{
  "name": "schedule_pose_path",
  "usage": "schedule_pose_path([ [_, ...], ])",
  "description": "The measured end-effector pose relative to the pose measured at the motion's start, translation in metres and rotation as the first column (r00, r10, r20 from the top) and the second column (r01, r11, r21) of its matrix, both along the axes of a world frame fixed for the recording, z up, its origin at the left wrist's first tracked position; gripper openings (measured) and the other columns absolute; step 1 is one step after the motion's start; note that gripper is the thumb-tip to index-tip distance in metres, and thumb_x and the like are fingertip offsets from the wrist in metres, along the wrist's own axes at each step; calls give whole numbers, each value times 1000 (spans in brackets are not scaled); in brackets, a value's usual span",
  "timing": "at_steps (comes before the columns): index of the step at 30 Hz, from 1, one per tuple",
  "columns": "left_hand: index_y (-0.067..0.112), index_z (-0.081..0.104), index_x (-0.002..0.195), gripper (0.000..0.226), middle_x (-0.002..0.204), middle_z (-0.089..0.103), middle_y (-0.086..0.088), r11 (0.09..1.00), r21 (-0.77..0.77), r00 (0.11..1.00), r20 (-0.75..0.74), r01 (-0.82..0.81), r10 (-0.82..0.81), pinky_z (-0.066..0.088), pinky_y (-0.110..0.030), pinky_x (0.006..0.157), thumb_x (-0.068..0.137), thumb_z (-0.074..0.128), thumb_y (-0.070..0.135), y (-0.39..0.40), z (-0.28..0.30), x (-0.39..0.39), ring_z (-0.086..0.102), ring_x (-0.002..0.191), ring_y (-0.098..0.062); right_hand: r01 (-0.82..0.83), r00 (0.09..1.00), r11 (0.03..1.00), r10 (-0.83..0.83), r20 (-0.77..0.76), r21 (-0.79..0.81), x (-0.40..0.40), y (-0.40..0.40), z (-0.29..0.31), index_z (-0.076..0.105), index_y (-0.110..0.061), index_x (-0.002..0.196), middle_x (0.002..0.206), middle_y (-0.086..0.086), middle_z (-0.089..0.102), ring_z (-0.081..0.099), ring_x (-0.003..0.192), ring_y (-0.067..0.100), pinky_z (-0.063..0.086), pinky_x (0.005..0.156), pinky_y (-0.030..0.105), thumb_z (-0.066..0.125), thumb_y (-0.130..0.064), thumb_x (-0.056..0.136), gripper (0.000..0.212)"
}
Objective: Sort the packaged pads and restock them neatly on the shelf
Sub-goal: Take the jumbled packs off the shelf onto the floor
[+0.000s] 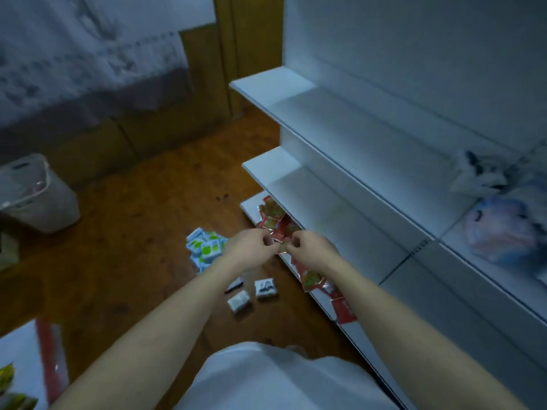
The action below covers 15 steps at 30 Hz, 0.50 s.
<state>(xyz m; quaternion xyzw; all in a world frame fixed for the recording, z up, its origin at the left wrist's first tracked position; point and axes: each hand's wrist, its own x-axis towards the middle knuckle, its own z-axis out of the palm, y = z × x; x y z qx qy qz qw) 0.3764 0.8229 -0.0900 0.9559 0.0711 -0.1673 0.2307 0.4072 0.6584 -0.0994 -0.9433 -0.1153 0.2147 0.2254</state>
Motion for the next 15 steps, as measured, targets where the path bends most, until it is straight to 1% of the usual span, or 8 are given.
schedule_pose_path([
  [1, 28, 58, 79, 30, 82, 64, 6, 999, 20, 999, 32, 43, -44, 46, -31, 66, 85, 52, 57, -3, 9, -2, 61, 84, -19, 46, 999, 999, -46, 17, 6, -9, -4, 8, 51, -21, 71, 82, 4, 68, 63, 81, 28, 45, 66, 33, 52, -49, 90, 35],
  [3, 29, 58, 81, 30, 78, 60, 10, 990, 56, 988, 80, 130, -134, 40, -29, 62, 85, 51, 58, -14, 24, -10, 59, 82, -16, 137, 990, 991, -137, 18, 14, -32, -12, 20, 51, -20, 73, 70, -2, 63, 62, 73, 23, 45, 63, 31, 53, -49, 90, 33],
  [4, 29, 59, 83, 29, 76, 59, 11, 983, 61, 979, 99, 172, -177, 39, -29, 60, 86, 51, 57, -20, 30, -16, 57, 80, -15, 178, 984, 984, -179, 10, 18, -44, -17, 24, 51, -21, 73, 66, -3, 62, 62, 70, 20, 47, 62, 31, 53, -47, 90, 31],
  [6, 27, 60, 86, 28, 78, 62, 9, 965, 58, 953, 151, 256, -262, 44, -30, 64, 87, 51, 54, -32, 42, -26, 59, 81, -15, 243, 970, 970, -243, 29, 5, -65, -28, 33, 54, -22, 76, 71, -2, 65, 64, 74, 21, 53, 68, 37, 53, -45, 90, 27],
  [7, 27, 60, 86, 28, 82, 65, 7, 954, 56, 938, 175, 296, -301, 47, -31, 67, 87, 52, 53, -39, 47, -30, 61, 84, -17, 275, 961, 961, -274, 44, -3, -77, -34, 39, 55, -22, 77, 75, -1, 65, 64, 76, 22, 53, 69, 38, 53, -45, 91, 27],
  [9, 29, 61, 89, 25, 87, 69, 5, 924, 57, 901, 205, 379, -382, 49, -31, 72, 87, 52, 53, -55, 58, -36, 62, 88, -18, 352, 933, 936, -351, 81, -3, -99, -50, 51, 55, -20, 77, 75, 0, 63, 62, 76, 23, 48, 67, 36, 53, -42, 92, 27],
  [11, 31, 62, 93, 25, 90, 69, 5, 887, 58, 859, 229, 458, -459, 49, -31, 72, 87, 52, 52, -76, 67, -45, 63, 90, -19, 435, 895, 901, -432, 112, 5, -123, -70, 62, 55, -17, 76, 74, 1, 60, 60, 76, 25, 44, 64, 34, 54, -38, 92, 27],
  [15, 28, 64, 97, 27, 101, 69, 2, 820, 62, 777, 285, 570, -562, 51, -32, 79, 86, 53, 51, -127, 94, -69, 62, 98, -21, 581, 802, 814, -570, 177, -14, -172, -120, 87, 50, -20, 68, 76, 3, 62, 61, 79, 28, 40, 62, 32, 54, -40, 90, 29],
])
